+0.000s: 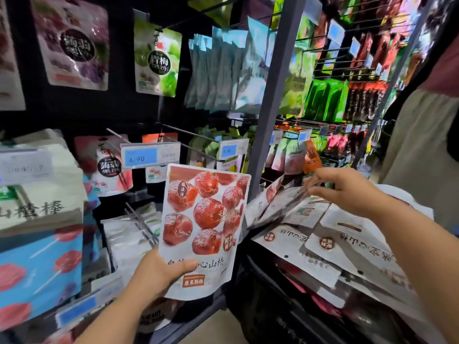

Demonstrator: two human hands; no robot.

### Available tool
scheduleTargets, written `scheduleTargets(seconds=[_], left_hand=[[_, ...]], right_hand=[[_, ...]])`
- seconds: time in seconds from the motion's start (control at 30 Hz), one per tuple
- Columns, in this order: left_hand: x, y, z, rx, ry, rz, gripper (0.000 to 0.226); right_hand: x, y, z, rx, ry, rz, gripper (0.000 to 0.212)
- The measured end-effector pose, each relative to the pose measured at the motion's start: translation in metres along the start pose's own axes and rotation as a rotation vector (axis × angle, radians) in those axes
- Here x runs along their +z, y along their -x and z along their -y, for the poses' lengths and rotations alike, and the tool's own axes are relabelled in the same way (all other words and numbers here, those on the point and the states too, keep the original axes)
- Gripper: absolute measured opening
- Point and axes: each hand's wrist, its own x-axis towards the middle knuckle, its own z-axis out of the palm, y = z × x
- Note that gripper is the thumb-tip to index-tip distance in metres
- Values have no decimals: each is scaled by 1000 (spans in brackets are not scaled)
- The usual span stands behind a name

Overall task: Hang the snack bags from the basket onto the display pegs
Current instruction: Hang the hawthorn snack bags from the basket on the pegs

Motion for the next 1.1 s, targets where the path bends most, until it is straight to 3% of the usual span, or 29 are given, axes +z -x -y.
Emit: scheduleTargets(seconds=[0.1, 0.23, 0.37, 0.7, 0.83, 0.93, 1.1], left_hand=[[11, 1, 1, -11, -2, 25, 59], [20, -2, 6, 3, 6, 47, 68], [25, -3, 8, 28, 18, 35, 55], [25, 0, 1, 6, 27, 35, 43], [24, 2, 2, -28, 78, 37, 47], [18, 3, -5, -4, 172, 84, 69], [15, 4, -24, 62, 381, 130, 69]], right_hand=[[-3, -1, 1, 26, -66, -68, 11], [-15, -2, 7, 18, -204, -214, 4], [-28, -10, 19, 56, -289, -391, 19], [-46, -30, 57, 149, -410, -734, 24], [-53, -28, 70, 141, -469, -771, 23], [-56, -26, 78, 139, -536, -738, 21], [-58, -26, 91, 146, -592, -679, 16]])
